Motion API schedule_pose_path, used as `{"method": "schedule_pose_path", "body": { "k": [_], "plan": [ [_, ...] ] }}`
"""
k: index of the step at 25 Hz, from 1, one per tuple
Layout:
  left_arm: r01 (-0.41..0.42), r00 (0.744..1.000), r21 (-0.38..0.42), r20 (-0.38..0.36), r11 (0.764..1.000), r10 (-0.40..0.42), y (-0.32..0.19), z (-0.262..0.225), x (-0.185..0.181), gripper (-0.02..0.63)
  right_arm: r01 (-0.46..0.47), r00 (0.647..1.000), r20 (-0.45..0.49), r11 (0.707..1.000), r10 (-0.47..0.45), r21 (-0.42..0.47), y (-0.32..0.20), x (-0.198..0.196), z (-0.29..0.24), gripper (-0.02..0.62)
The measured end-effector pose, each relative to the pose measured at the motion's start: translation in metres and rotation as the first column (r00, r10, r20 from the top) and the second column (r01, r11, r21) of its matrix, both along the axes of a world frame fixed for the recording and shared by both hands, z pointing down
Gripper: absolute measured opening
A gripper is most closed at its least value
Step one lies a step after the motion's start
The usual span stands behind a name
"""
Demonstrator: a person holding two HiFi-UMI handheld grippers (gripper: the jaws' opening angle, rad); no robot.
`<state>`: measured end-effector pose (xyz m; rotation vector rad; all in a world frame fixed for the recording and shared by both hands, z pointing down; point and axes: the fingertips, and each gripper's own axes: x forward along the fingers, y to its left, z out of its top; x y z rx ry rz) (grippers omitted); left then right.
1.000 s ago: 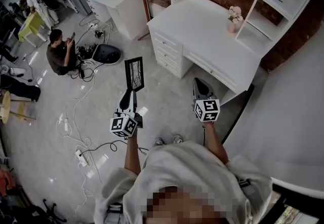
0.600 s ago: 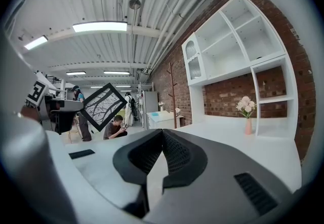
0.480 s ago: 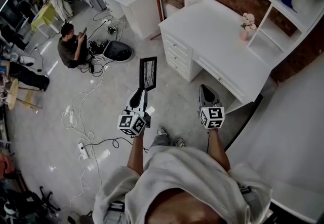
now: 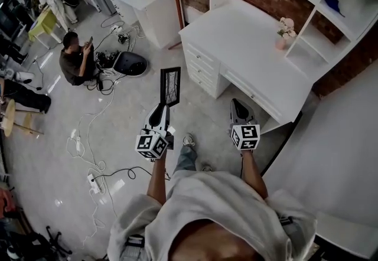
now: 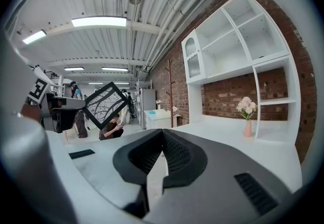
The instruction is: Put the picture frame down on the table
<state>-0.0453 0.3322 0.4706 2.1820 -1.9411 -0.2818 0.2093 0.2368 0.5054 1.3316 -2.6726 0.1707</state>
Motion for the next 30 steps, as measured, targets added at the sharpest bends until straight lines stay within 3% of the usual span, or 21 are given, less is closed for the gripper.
{"method": "schedule_pose_path", "body": {
  "k": [10,30],
  "plan": [
    [-0.041,0.998,0.016,-0.051,0.999,0.042,-0.092,0.011,-0.044,0.074,-0.040,0.998,-0.046,0.999,0.041,0.016,-0.078,-0.041,-0.004,0.025],
    [-0.100,0.992,0.041,-0.069,0.994,0.103,-0.243,0.002,-0.158,0.074,-0.080,0.994,-0.074,0.995,0.084,0.053,-0.214,-0.158,-0.027,0.025]
  ]
}}
